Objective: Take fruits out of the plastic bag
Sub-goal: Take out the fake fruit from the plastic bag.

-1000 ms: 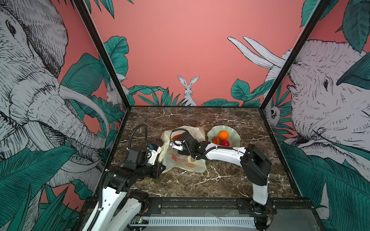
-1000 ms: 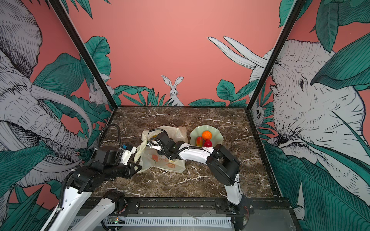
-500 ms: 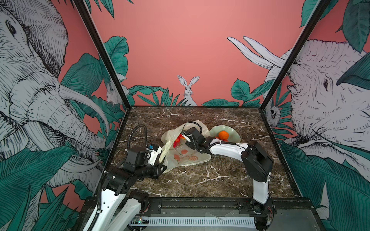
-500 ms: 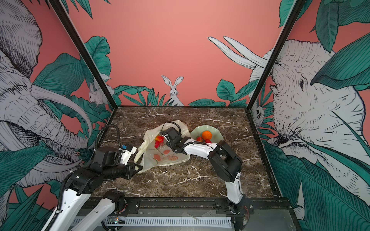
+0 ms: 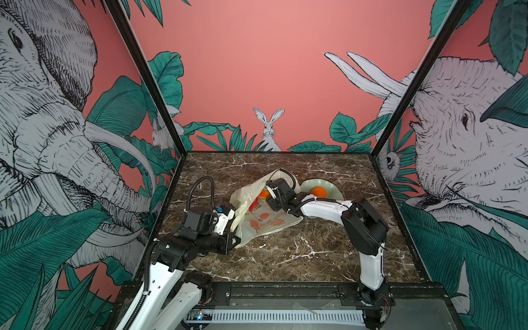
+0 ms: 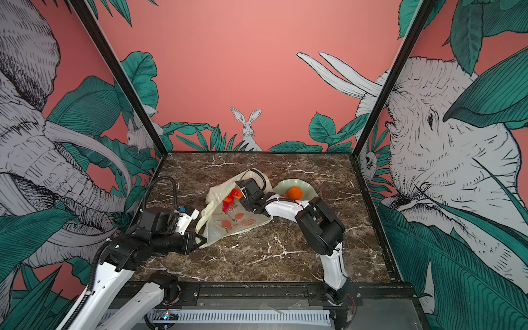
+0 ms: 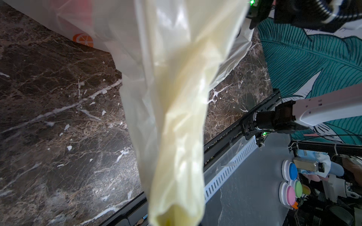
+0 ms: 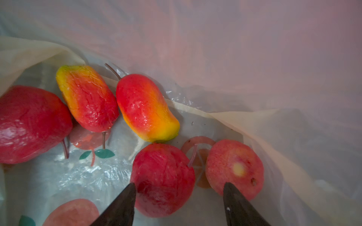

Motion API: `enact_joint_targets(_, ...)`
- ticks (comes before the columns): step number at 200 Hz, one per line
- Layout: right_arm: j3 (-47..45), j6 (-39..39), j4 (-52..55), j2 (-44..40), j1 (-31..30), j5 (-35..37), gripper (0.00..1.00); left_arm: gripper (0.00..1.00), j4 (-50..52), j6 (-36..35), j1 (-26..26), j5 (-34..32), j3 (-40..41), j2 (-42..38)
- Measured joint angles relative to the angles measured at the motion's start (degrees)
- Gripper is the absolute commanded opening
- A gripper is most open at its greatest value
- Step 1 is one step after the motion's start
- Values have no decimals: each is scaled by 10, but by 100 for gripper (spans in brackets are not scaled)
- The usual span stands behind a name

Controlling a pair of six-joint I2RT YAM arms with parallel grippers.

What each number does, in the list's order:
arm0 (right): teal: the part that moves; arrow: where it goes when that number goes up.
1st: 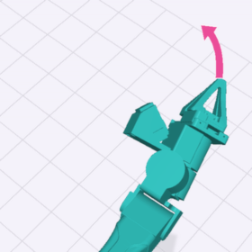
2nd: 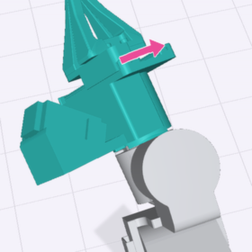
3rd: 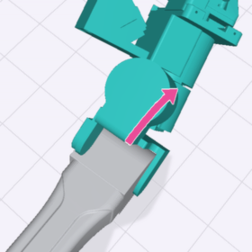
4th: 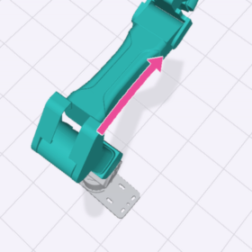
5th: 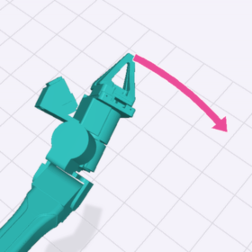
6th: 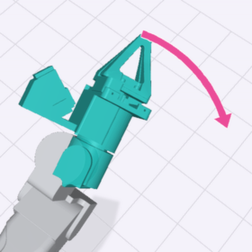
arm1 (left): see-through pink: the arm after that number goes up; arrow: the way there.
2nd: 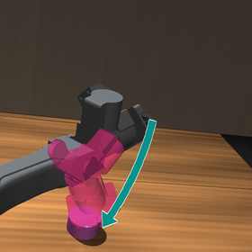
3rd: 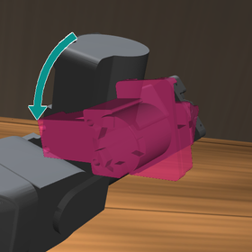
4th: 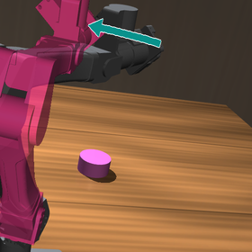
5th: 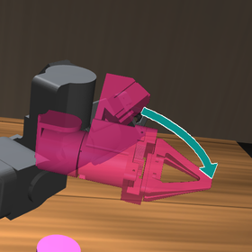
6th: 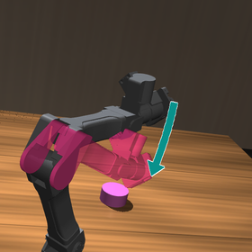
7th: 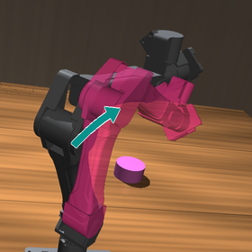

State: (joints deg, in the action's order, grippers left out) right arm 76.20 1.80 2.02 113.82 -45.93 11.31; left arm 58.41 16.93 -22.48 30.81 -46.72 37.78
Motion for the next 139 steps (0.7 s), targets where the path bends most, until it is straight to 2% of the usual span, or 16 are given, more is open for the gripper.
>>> enact_joint_targets(60, 8, 34, -13, 10, 11, -56, 71, 0, -1, -1, 0, 3, 1, 12)
enact_joint_targets(139, 13, 58, -14, 33, 21, -84, 74, 0, -10, -1, -3, 3, 6, 17)
